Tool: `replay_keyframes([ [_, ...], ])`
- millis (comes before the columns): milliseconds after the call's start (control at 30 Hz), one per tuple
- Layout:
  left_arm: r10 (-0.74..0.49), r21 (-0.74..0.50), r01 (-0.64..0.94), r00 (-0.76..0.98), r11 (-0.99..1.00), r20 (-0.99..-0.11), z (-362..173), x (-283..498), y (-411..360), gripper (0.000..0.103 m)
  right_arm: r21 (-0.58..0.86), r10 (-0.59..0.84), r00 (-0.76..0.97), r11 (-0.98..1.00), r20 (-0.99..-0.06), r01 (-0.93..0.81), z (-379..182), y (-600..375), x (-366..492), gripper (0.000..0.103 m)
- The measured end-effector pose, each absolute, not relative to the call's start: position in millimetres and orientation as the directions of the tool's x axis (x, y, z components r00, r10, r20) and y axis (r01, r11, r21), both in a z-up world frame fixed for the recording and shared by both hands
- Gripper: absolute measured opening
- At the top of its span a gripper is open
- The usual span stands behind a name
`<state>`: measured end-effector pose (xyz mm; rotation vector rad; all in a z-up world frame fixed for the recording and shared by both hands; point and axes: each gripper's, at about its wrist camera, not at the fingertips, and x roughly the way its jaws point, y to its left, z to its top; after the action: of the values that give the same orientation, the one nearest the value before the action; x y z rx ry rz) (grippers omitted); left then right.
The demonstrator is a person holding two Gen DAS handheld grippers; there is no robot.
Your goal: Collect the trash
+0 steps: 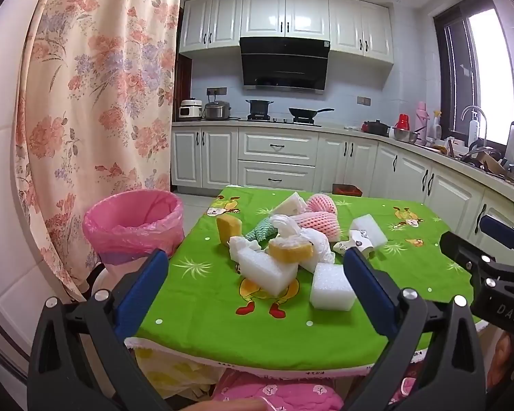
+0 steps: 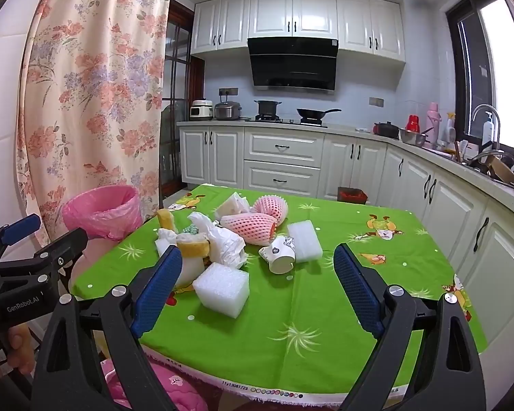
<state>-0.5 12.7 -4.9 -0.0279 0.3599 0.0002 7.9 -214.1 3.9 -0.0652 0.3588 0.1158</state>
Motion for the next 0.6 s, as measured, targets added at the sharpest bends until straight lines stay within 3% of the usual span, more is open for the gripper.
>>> replay_keyframes([
  [600,0.004,-0.025,-0.013,0.942,1.000,-0.335,-0.1,-4.2,5.7,0.099,-0.038,0.108,0.929,0.991,-0.355,-0.130,4.6,-210.0,3.4,0.085],
])
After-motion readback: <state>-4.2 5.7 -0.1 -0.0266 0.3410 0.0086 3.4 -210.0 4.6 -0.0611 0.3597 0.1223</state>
